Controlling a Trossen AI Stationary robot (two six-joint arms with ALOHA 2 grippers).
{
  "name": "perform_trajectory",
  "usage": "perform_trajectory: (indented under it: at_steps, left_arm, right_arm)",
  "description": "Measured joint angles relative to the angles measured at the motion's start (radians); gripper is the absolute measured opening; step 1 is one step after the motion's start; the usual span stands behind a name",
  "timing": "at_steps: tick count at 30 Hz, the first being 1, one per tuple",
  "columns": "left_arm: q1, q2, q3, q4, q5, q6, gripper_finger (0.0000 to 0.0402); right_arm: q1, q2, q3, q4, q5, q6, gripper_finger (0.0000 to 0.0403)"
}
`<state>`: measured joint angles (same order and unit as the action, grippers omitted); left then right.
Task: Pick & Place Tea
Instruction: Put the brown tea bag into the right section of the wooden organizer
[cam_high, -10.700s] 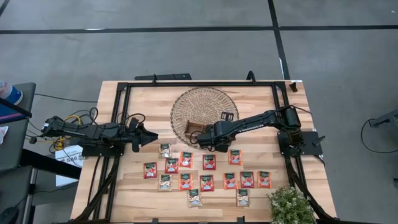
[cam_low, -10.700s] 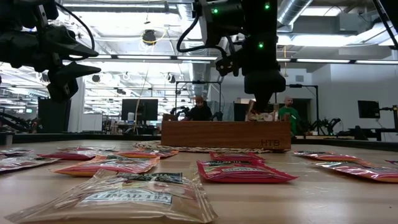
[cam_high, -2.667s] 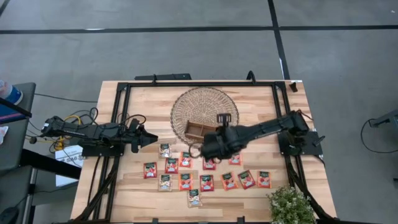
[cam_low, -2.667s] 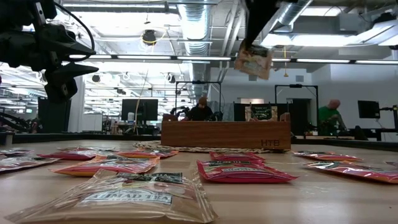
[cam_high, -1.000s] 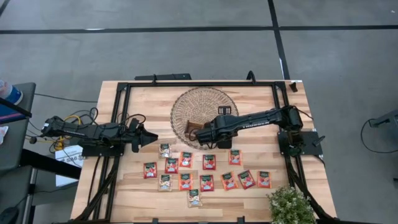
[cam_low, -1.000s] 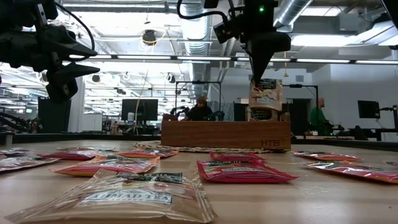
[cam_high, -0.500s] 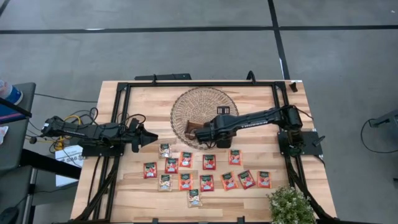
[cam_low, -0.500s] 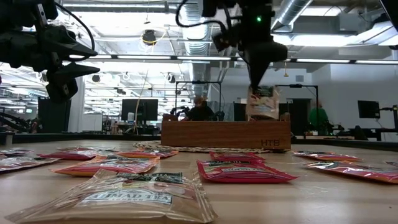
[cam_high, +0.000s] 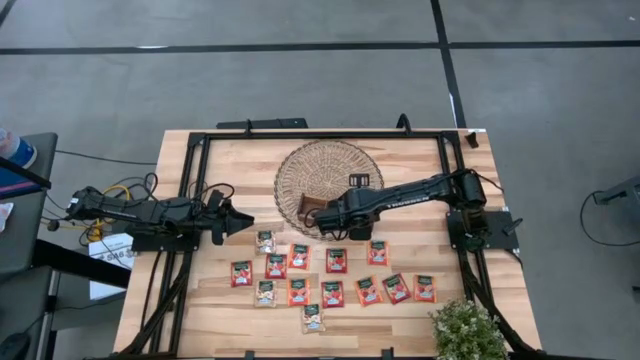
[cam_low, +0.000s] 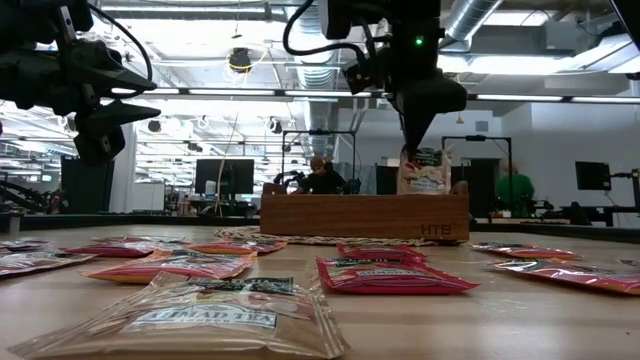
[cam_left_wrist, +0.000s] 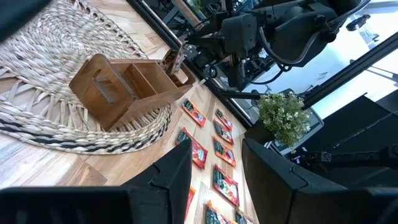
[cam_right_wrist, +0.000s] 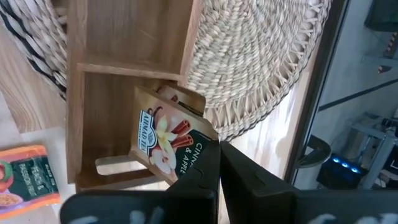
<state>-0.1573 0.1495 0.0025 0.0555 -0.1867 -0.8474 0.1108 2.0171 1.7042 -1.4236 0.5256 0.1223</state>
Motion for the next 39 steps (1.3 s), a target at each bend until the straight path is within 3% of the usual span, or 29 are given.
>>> perform_trajectory:
  at_steps: [22,35,39]
  left_arm:
    - [0.000,0.000,0.000,0.000,0.001,-0.007,0.0133]
    - [0.000,0.000,0.000,0.000,0.001,-0.006,0.0133]
    - [0.000,0.000,0.000,0.000,0.000,-0.006,0.0133]
  right_arm:
    - [-0.002,0.000,-0.001,0.012,-0.033,-0.052,0.0002]
    - [-0.002,0.000,-0.001,0.022,-0.033,-0.052,0.0094]
    - [0.008,0.000,0.042,-0.065,-0.042,-0.012,0.0107]
